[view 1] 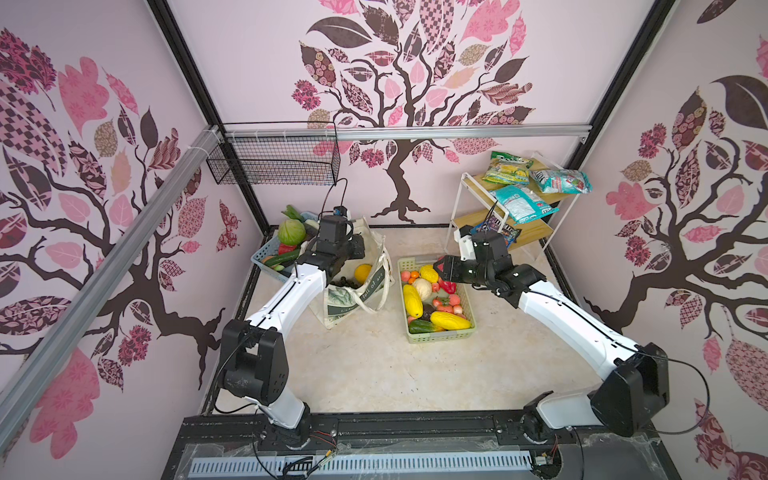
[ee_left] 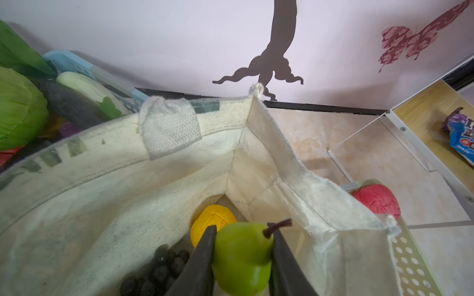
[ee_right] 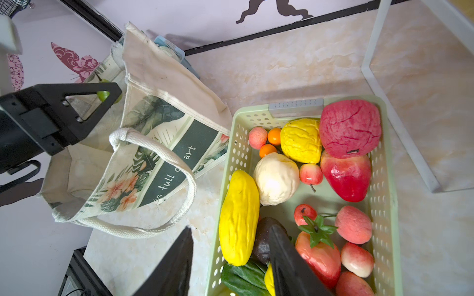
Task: Place the food into the grocery bag and tie it
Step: 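Open the left gripper to drop the green pear into the tote bag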
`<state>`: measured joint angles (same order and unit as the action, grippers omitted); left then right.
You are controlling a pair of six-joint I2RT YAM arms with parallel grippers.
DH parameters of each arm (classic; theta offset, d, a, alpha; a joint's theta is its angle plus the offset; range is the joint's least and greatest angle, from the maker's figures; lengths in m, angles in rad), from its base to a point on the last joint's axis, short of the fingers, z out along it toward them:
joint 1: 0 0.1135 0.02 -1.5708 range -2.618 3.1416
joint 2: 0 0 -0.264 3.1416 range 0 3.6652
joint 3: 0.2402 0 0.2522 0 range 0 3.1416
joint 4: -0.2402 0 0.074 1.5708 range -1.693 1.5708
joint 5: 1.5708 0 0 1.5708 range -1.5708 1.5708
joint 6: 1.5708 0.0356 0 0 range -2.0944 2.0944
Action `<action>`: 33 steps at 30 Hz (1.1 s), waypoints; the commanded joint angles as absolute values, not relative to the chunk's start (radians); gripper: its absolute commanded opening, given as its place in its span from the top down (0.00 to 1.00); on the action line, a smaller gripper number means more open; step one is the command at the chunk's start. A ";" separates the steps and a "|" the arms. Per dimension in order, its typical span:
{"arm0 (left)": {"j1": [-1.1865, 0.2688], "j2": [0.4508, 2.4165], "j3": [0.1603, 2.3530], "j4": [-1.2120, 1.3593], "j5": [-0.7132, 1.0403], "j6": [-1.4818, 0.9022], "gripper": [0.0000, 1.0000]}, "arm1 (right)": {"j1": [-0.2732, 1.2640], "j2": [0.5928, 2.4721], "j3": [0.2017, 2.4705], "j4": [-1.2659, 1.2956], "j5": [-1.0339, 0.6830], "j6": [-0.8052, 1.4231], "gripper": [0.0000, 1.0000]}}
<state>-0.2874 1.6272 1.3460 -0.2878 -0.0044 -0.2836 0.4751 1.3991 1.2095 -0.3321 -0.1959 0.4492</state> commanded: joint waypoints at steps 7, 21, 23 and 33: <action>-0.285 1.714 1.312 -0.301 -0.020 -0.307 0.66 | 0.483 1.376 1.182 -0.314 -0.213 0.451 0.49; -0.285 1.665 1.339 -0.351 -0.084 -0.322 0.33 | 0.482 1.374 1.142 -0.328 -0.131 0.404 0.44; -0.285 1.646 1.349 -0.364 -0.084 -0.319 0.31 | 0.483 1.385 1.138 -0.330 -0.107 0.400 0.43; -0.285 1.553 1.401 -0.428 -0.068 -0.326 0.28 | 0.484 1.455 1.115 -0.320 0.004 0.373 0.40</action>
